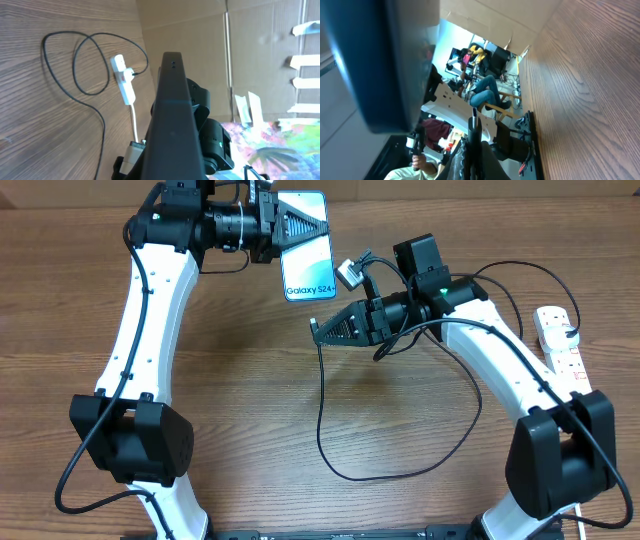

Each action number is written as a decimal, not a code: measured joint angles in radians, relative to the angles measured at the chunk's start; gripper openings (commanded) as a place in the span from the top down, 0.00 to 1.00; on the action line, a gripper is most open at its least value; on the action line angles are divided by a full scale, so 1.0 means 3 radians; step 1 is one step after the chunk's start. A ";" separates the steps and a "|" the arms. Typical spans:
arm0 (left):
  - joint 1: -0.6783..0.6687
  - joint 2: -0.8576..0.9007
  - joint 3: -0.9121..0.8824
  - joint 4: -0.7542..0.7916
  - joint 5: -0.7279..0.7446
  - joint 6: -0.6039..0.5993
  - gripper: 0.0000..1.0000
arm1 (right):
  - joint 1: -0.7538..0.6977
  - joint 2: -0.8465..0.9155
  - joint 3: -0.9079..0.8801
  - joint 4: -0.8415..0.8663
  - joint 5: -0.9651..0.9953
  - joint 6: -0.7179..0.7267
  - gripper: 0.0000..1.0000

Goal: Plug charger to phone and switch on socket

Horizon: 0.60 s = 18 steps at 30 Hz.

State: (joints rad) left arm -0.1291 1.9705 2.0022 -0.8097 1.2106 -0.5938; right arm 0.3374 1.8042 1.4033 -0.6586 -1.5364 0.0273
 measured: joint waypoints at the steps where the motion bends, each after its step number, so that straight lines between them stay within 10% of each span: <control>1: 0.0004 0.0000 0.0000 0.0014 0.0025 -0.0010 0.96 | -0.0001 -0.0010 0.0013 -0.0001 -0.0001 0.0003 0.96; 18: 0.0061 0.0000 0.0000 0.0023 0.0258 -0.0025 0.96 | -0.0001 -0.0108 0.0116 0.0615 -0.0001 0.0557 0.96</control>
State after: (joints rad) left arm -0.1108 1.9705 2.0022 -0.8028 1.2881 -0.6014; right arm 0.3370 1.7718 1.4380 -0.4740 -1.5368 0.1944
